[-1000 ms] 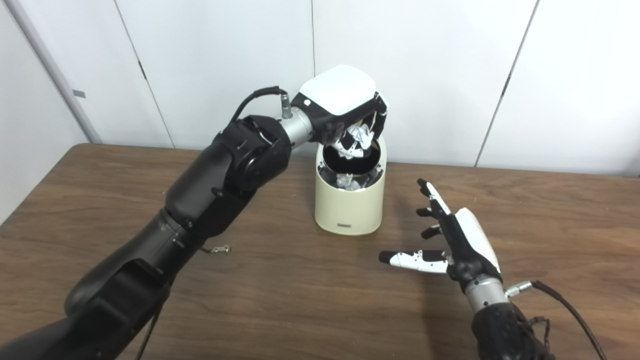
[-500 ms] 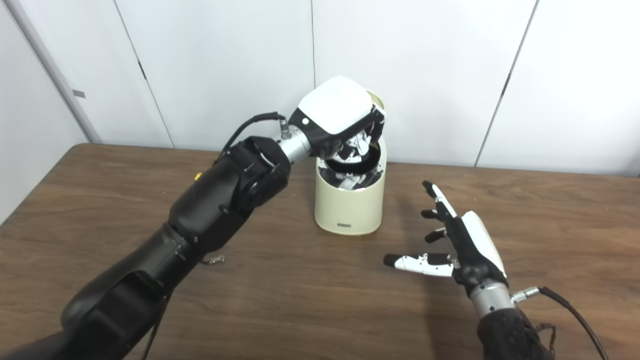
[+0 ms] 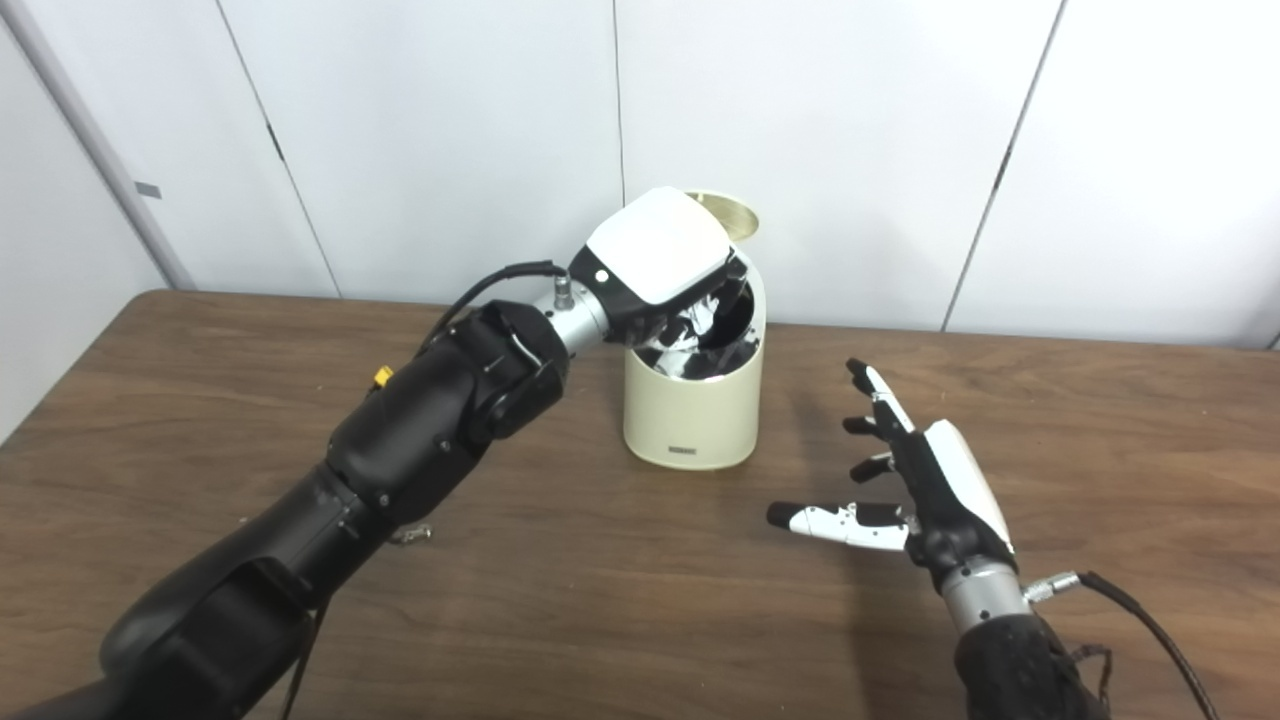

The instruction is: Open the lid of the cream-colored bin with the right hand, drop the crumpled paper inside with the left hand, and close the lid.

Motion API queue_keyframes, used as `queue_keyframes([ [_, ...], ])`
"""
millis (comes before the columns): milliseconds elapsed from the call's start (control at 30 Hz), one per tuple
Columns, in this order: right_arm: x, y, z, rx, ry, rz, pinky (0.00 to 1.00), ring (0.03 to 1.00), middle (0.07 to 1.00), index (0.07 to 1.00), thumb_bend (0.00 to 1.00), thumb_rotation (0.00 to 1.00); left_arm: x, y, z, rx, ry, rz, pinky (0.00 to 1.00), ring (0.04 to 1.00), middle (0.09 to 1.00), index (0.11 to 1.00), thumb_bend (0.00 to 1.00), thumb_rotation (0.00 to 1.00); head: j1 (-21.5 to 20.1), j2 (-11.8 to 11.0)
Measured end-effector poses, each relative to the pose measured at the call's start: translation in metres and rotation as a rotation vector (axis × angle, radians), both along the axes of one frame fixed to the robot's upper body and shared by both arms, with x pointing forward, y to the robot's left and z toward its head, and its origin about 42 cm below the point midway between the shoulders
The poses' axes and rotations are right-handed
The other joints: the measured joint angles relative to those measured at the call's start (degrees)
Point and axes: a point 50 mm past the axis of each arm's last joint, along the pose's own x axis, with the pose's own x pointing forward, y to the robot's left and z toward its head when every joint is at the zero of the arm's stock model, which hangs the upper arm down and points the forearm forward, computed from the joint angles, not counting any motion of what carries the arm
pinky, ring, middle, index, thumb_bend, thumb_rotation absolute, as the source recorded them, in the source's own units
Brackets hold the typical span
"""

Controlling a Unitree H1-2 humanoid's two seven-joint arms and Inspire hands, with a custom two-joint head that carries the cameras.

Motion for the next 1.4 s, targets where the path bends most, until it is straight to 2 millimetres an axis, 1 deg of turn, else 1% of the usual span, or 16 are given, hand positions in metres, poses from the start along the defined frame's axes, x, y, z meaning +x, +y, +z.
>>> queue_keyframes([
  [200, -0.002, 0.000, 0.000, -0.002, 0.001, 0.000, 0.62, 0.820, 0.950, 0.955, 0.88, 0.36, 0.000, 0.000, -0.005, 0.036, -0.014, 0.037, 0.34, 0.479, 0.555, 0.498, 0.47, 0.00, 0.18, 0.26],
  [333, -0.003, 0.000, -0.001, -0.001, 0.007, 0.004, 0.62, 0.823, 0.953, 0.952, 0.87, 0.34, -0.001, -0.001, -0.006, 0.057, -0.028, 0.044, 0.34, 0.478, 0.572, 0.495, 0.47, 0.00, 0.18, 0.26],
  [567, -0.004, 0.000, -0.001, -0.004, 0.013, 0.008, 0.62, 0.827, 0.954, 0.950, 0.88, 0.34, 0.000, 0.000, -0.007, 0.072, -0.040, 0.056, 0.34, 0.474, 0.573, 0.490, 0.47, 0.00, 0.18, 0.26],
  [633, -0.003, 0.000, -0.001, -0.005, 0.013, 0.007, 0.61, 0.830, 0.955, 0.951, 0.87, 0.33, 0.000, 0.000, -0.007, 0.074, -0.041, 0.057, 0.34, 0.475, 0.572, 0.491, 0.47, 0.00, 0.18, 0.62],
  [800, -0.004, 0.000, 0.001, -0.005, 0.014, 0.005, 0.62, 0.832, 0.955, 0.954, 0.88, 0.34, 0.000, 0.000, -0.007, 0.073, -0.032, 0.060, 0.35, 0.484, 0.572, 0.492, 0.47, 0.00, 0.18, 0.70],
  [833, -0.005, 0.001, 0.002, -0.005, 0.012, 0.005, 0.62, 0.831, 0.955, 0.954, 0.88, 0.34, 0.000, 0.000, -0.006, 0.069, -0.027, 0.059, 0.38, 0.477, 0.625, 0.493, 0.48, 0.00, 0.18, 0.70],
  [867, -0.005, 0.001, 0.003, -0.005, 0.010, 0.005, 0.62, 0.829, 0.954, 0.954, 0.88, 0.34, 0.000, 0.000, -0.006, 0.066, -0.023, 0.059, 0.40, 0.544, 0.666, 0.495, 0.50, 0.02, 0.18, 0.79],
  [1000, -0.005, 0.001, 0.003, -0.005, 0.010, 0.007, 0.60, 0.827, 0.956, 0.954, 0.88, 0.34, -0.002, 0.001, -0.004, 0.048, 0.006, 0.056, 0.44, 0.614, 0.703, 0.497, 0.52, 0.05, 0.18, 0.79],
  [1033, -0.005, 0.001, 0.003, -0.003, 0.010, 0.008, 0.59, 0.830, 0.960, 0.955, 0.88, 0.34, -0.002, 0.002, -0.004, 0.041, 0.015, 0.056, 0.46, 0.634, 0.714, 0.582, 0.76, 0.02, 0.18, 0.79],
  [1067, -0.005, 0.001, 0.003, -0.001, 0.011, 0.009, 0.60, 0.832, 0.962, 0.955, 0.88, 0.33, -0.003, 0.002, -0.005, 0.037, 0.022, 0.057, 0.48, 0.654, 0.727, 0.626, 0.87, 0.01, 0.18, 0.79],
  [1100, -0.005, 0.001, 0.003, 0.003, 0.012, 0.011, 0.59, 0.829, 0.961, 0.954, 0.88, 0.34, -0.004, 0.003, -0.004, 0.033, 0.026, 0.058, 0.49, 0.673, 0.739, 0.658, 0.94, 0.01, 0.18, 0.79],
  [1267, -0.004, 0.002, 0.003, 0.004, 0.011, 0.015, 0.60, 0.831, 0.958, 0.954, 0.88, 0.33, -0.004, 0.004, 0.001, 0.012, 0.056, 0.070, 0.51, 0.697, 0.760, 0.712, 0.98, 0.02, 0.44, 0.97],
  [1400, -0.004, 0.002, 0.003, 0.006, 0.011, 0.017, 0.60, 0.837, 0.960, 0.955, 0.88, 0.33, -0.004, 0.005, 0.004, 0.002, 0.062, 0.071, 0.51, 0.694, 0.764, 0.726, 0.99, 0.04, 0.44, 1.14],
])
